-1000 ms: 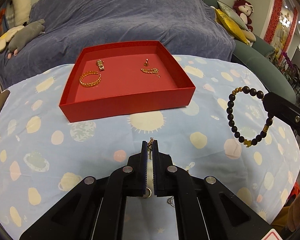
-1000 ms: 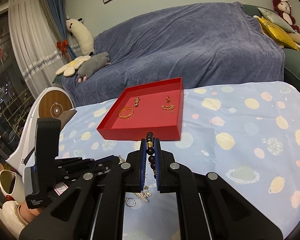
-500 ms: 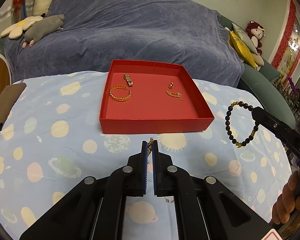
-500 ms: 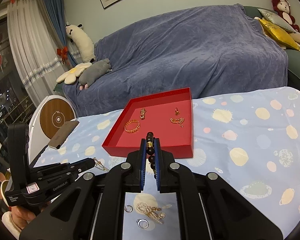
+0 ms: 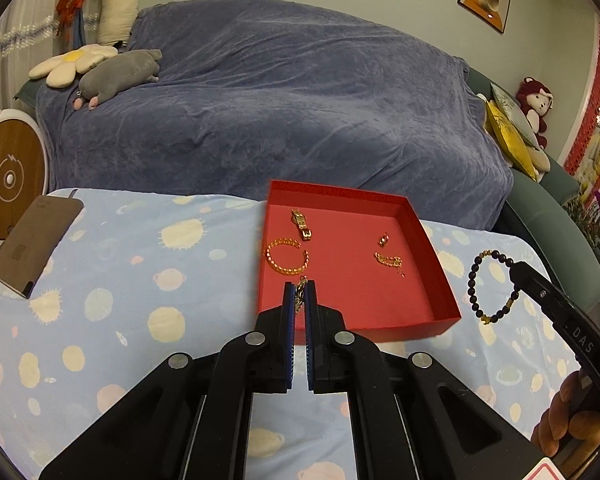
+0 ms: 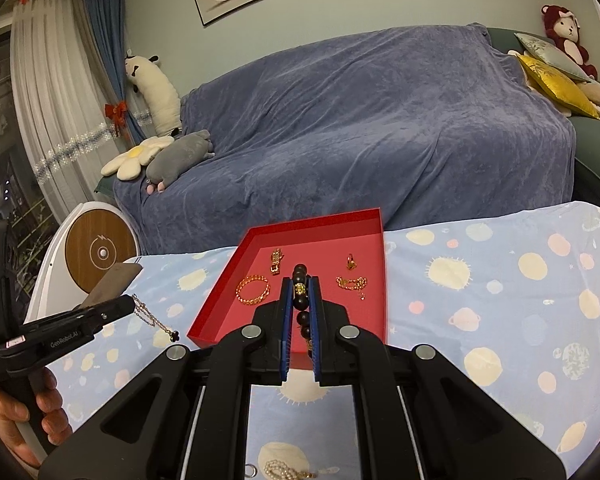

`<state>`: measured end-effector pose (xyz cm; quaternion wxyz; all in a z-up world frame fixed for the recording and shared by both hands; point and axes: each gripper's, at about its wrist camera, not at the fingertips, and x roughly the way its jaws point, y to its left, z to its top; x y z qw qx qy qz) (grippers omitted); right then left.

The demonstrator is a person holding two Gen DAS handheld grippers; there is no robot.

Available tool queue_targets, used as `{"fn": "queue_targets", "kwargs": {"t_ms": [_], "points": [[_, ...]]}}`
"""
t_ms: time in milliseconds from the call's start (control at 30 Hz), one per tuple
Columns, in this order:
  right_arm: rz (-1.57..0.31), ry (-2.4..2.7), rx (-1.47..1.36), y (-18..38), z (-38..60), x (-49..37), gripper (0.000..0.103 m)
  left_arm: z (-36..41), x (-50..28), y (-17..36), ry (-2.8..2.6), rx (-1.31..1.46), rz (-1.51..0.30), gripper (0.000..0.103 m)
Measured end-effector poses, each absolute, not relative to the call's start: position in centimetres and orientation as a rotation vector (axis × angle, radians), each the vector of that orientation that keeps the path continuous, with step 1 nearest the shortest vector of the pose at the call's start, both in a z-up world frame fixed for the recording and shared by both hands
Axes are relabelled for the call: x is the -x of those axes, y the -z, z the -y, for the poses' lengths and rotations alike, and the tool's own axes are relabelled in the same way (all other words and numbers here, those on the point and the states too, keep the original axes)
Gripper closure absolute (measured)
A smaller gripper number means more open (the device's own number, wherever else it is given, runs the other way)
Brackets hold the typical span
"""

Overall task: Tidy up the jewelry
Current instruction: 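Carry bracelet and chain into the red box and open both tools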

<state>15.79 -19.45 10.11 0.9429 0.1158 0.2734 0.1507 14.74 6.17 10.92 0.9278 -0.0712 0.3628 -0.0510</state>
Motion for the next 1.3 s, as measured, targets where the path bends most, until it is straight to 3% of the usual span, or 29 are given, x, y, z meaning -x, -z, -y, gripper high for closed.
{"fn": "queue_targets", "kwargs": {"t_ms": [500, 1300], "points": [[-0.619, -0.311, -0.214, -8.3, 18.1, -21.8, 0.096, -6.2, -22.0, -8.4, 0.073, 0.173, -0.775, 0.100], [-0.734, -0.243, -0.214, -3.4, 17.4, -24.6, 0.095, -5.7, -25.8, -4.6, 0.076, 0.145, -0.857, 0.100]]}}
